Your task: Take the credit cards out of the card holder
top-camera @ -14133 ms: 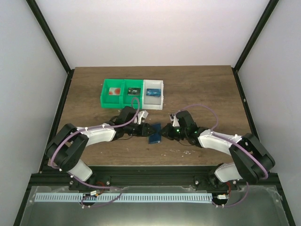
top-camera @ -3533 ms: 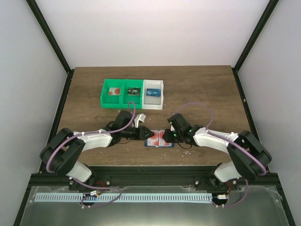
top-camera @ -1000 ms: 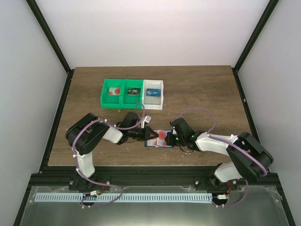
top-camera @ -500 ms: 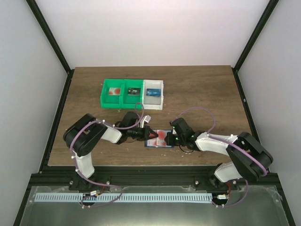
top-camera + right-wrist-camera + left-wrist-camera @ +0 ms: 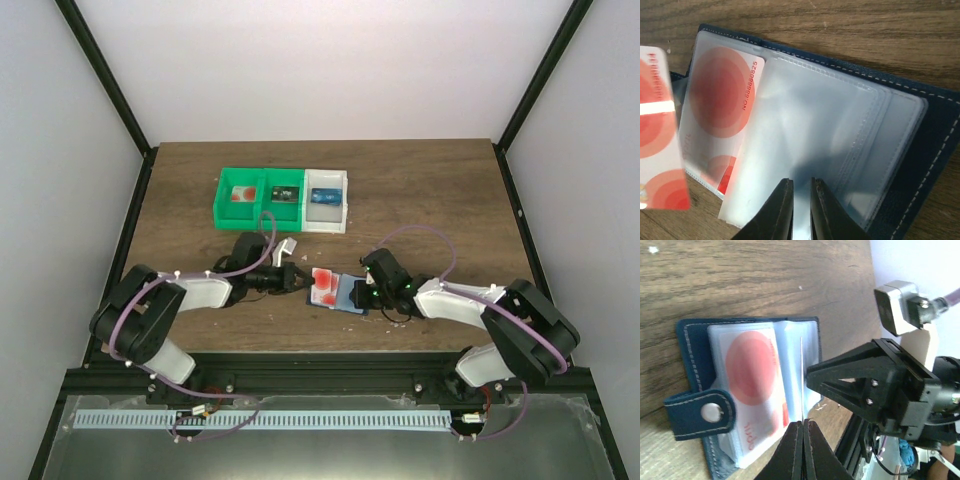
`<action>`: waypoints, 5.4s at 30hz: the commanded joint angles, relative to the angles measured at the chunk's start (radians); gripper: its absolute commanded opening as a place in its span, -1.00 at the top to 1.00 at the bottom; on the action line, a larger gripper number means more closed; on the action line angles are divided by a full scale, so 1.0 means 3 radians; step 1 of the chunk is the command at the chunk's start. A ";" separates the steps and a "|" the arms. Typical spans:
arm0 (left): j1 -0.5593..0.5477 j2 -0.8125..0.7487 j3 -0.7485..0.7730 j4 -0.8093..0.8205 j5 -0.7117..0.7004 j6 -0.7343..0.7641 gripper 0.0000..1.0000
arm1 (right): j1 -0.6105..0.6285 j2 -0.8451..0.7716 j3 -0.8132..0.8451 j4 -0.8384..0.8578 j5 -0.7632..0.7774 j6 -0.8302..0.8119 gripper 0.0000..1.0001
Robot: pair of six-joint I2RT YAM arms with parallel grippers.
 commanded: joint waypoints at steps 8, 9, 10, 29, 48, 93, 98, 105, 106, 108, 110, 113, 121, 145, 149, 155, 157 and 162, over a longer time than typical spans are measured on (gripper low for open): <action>0.0005 -0.0462 0.0089 -0.0697 0.0206 0.0433 1.00 | 0.0017 -0.0500 0.0291 -0.0312 -0.0150 -0.0400 0.63; 0.0002 -0.0510 0.0072 -0.0664 0.0273 0.0392 1.00 | 0.0020 -0.0571 0.0291 -0.0330 -0.0166 -0.0427 0.61; 0.0002 -0.0558 0.0046 -0.0623 0.0341 0.0357 1.00 | 0.0017 -0.0676 0.0279 -0.0330 -0.0181 -0.0446 0.58; -0.0129 -0.0962 -0.0025 -0.0715 0.1478 0.0366 1.00 | 0.0017 -0.1403 0.0320 -0.0390 -0.1221 -0.0784 0.04; -0.0392 -0.1034 0.0081 -0.0543 0.1712 0.0399 1.00 | 0.0017 -0.1273 0.0255 -0.0232 -0.2414 -0.1113 0.85; -0.0172 -0.1615 0.0022 0.0515 -0.0255 -0.1313 -0.45 | 0.0012 -0.1630 -0.0223 0.2062 0.0468 0.1883 0.99; -0.0273 -0.1468 0.0113 0.0650 -0.0347 -0.1399 -0.15 | 0.0012 -0.1566 -0.0228 0.2139 0.0395 0.2012 0.99; -0.0296 -0.1226 0.0116 0.1095 -0.0274 -0.1625 0.41 | 0.0012 -0.1542 -0.0279 0.2149 0.0359 0.2110 0.99; -0.0294 -0.1216 0.0107 0.1160 -0.0274 -0.1650 0.56 | 0.0009 -0.1539 -0.0275 0.2141 0.0349 0.2106 0.99; -0.0293 -0.1229 0.0075 0.1202 -0.0292 -0.1665 0.90 | 0.0012 -0.1542 -0.0295 0.2145 0.0341 0.2105 0.99; -0.0291 -0.1263 0.0044 0.1180 -0.0346 -0.1619 1.00 | 0.0012 -0.1546 -0.0326 0.2146 0.0342 0.2131 0.99; -0.0286 -0.1319 0.0024 0.1118 -0.0401 -0.1484 1.00 | 0.0013 -0.1555 -0.0378 0.2099 0.0332 0.2219 0.95; 0.0012 -0.1394 0.0126 0.0764 -0.0087 -0.1154 1.00 | 0.0012 -0.1722 -0.0371 0.1860 0.0232 0.1909 0.05; 0.1697 -0.0885 0.1545 -0.2377 -0.0079 0.0789 1.00 | 0.0011 -0.2264 -0.0157 0.0552 -0.0383 0.0490 -1.00; 0.1837 -0.0597 0.1885 -0.2690 -0.0462 0.1040 1.00 | 0.0012 -0.2210 0.0014 0.0409 -0.0534 0.0383 -1.00; 0.1984 -0.0162 0.2169 -0.2728 -0.0602 0.1206 1.00 | 0.0012 -0.2323 0.0173 0.0255 -0.0609 0.0204 -0.99; 0.1987 0.0018 0.2317 -0.2777 -0.0642 0.1253 1.00 | 0.0012 -0.2345 0.0182 0.0233 -0.0602 0.0189 -0.99; 0.1987 0.0341 0.2587 -0.2756 -0.0449 0.1225 1.00 | 0.0012 -0.2328 0.0236 0.0192 -0.0637 0.0223 -0.99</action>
